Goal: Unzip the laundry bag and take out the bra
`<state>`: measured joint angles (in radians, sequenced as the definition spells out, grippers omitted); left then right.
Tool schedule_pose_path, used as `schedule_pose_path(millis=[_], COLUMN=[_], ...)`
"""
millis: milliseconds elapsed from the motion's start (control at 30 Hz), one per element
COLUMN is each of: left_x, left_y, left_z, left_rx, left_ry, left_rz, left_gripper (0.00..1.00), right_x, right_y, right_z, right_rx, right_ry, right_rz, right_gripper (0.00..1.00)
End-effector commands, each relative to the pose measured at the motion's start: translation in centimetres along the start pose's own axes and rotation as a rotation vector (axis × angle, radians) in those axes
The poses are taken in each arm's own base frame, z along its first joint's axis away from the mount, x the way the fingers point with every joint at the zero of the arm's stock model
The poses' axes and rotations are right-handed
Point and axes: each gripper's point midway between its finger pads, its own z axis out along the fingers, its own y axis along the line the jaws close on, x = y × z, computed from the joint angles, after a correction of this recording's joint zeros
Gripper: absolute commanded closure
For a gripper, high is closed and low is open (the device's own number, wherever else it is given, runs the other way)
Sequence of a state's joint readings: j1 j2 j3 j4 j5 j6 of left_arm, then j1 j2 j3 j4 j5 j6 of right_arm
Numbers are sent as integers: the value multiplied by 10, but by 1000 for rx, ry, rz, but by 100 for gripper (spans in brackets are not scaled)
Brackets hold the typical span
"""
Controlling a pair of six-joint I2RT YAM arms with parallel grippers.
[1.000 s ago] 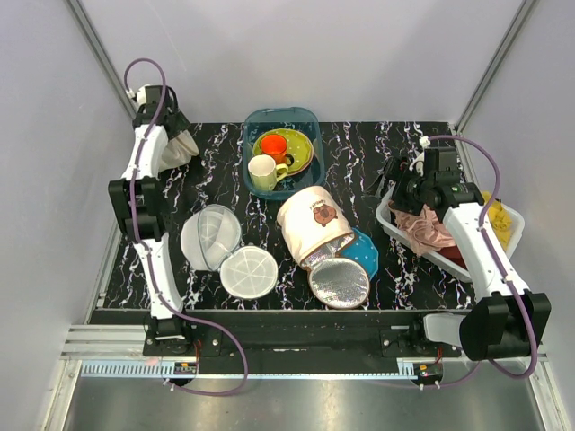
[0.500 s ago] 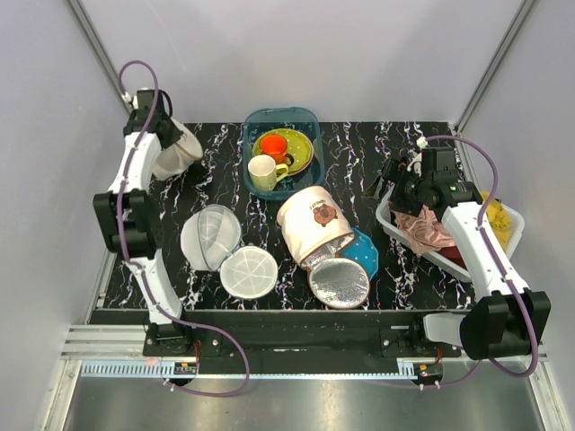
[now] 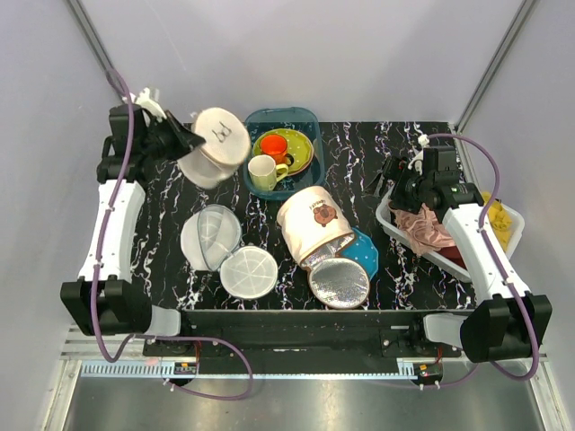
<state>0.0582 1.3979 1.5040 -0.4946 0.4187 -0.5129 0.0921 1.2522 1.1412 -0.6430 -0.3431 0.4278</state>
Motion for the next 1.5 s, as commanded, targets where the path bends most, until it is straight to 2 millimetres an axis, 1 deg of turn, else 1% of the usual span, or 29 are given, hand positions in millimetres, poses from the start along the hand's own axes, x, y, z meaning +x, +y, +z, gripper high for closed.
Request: schedule_pose_path(millis=[0,133,167,200,233,333,400,467,500,533,567,633,667,867,933,967,1000,1067,1133,1167,1200,1233,1267,1300,1333,1367,1400,1433,1467], left_x=[49,99,105,119,124,141,146,149,152,153,156,157,157,143,141,138,136,132,142,145,155,159,164,180,187,192,199,214,217], left_y=[-46,-75,-79,-84,-87,-80,-68,-62,-55,-52,-46,-43,-43,-44,-39,-28,-24,-23,-16,-10,-1,10,28,34,38,34,36,41,43], left_z=[-23,-45,-50,-61,-66,-71,-64,-59,-50,-47,-45,-38,-37,-37,-37,-38,-39,-44,-54,-56,-62,-65,-66,-72,-71,-70,-69,-67,-66], left_rx=[255,385,410,468,498,518,465,444,418,393,361,338,337,298,252,180,145,119,88,53,9,-48,-130,-136,-134,-104,-110,-113,-115], left_ry=[156,290,305,344,352,363,367,379,399,409,430,460,464,394,372,331,304,247,224,211,204,179,139,126,124,129,147,184,187], left_rz=[63,213,224,217,219,230,225,215,193,172,153,119,111,115,105,104,91,47,-15,-37,-101,-149,-194,-271,-303,-329,-379,-404,-417], left_gripper=[100,100,100,100,100,100,100,100,100,70,52,27,25,24,23,24,24,24,24,24,24,24,18,17,16,15,14,13,12], right_x=[-9,-13,-15,-16,-16,-17,-17,-14,-11,-10,-9,-7,-5,-2,-2,-2,-3,-2,-1,-1,-1,-1,6,5,8,15,16,18,21], right_y=[13,15,16,16,17,18,18,17,16,15,15,13,13,16,17,18,19,21,24,27,29,33,44,47,54,65,75,83,103], right_z=[-2,2,3,3,5,6,5,5,5,3,2,1,1,1,2,2,3,4,6,6,7,8,11,14,17,20,25,28,28], right_rx=[-47,-53,-60,-61,-65,-69,-69,-69,-65,-63,-62,-57,-59,-74,-76,-77,-80,-82,-87,-94,-96,-104,-116,-96,-95,-106,-116,-129,-164], right_ry=[-45,-35,-41,-43,-38,-41,-44,-41,-38,-40,-43,-47,-44,-29,-29,-28,-28,-26,-21,-20,-19,-23,-4,-3,8,26,38,43,44], right_rz=[-22,-19,-22,-22,-18,-10,-8,-2,-2,0,1,10,14,9,8,9,9,8,8,4,5,-7,-36,-61,-83,-112,-127,-142,-178], right_gripper=[0,0,0,0,0,0,0,0,0,0,0,0,0,0,0,0,0,0,0,0,0,0,0,0,0,0,0,0,0])
